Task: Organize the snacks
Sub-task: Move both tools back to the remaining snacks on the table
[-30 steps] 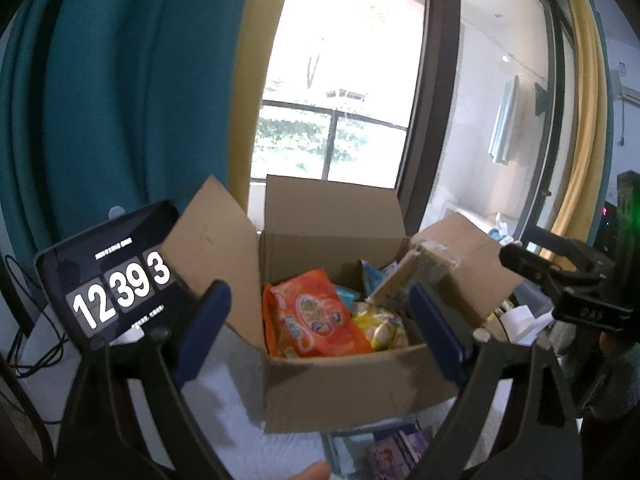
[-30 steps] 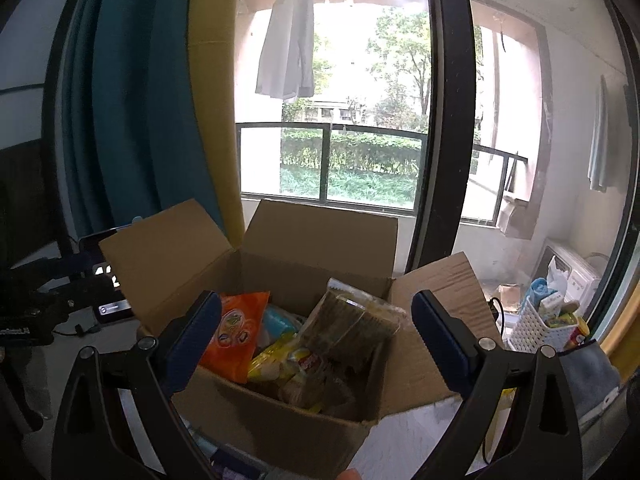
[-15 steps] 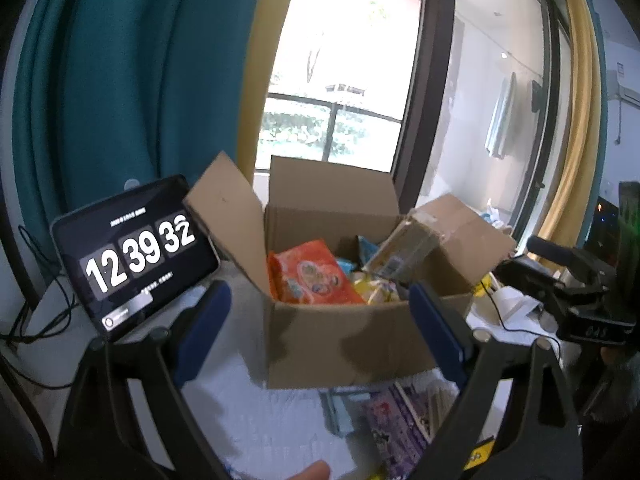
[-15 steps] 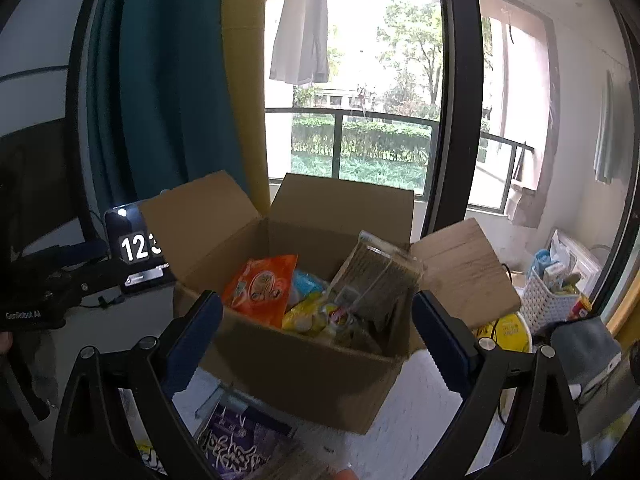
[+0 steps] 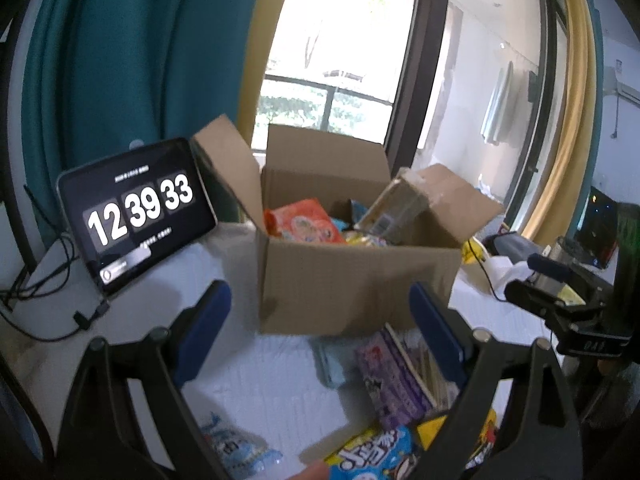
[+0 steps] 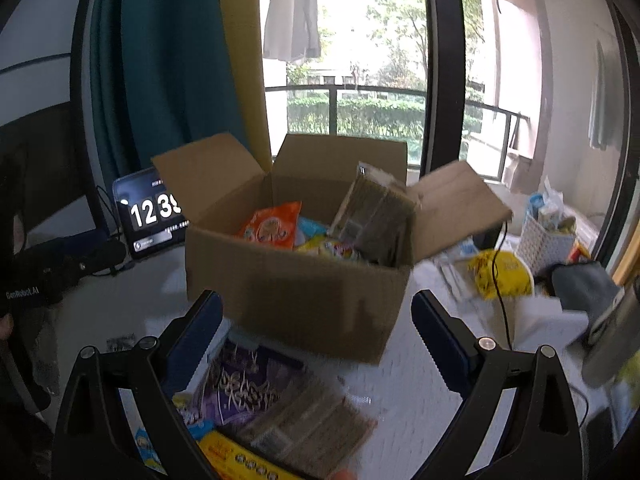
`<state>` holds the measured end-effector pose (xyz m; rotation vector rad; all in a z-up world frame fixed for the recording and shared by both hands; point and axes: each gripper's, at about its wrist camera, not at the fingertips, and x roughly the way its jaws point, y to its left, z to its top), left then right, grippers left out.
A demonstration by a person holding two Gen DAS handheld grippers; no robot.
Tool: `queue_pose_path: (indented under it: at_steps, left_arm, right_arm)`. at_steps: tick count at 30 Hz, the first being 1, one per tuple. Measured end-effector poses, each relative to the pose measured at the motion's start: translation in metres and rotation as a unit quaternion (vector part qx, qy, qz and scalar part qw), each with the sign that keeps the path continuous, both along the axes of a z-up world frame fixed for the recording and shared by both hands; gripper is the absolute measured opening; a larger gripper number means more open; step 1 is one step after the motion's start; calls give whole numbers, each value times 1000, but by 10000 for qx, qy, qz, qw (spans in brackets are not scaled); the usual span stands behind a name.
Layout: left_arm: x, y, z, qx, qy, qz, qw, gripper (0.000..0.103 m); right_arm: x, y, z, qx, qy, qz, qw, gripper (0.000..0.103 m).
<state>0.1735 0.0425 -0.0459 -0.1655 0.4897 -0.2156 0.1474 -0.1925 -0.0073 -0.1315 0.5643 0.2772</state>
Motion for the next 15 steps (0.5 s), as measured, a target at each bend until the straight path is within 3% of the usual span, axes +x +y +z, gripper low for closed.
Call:
queue_pose_path:
  at_steps: [15]
  left_arm:
    - [-34,-19,-48,109,511,-158,9985,92]
  right_arm:
    - [-47,-12,-50,223,612,47,9979,97]
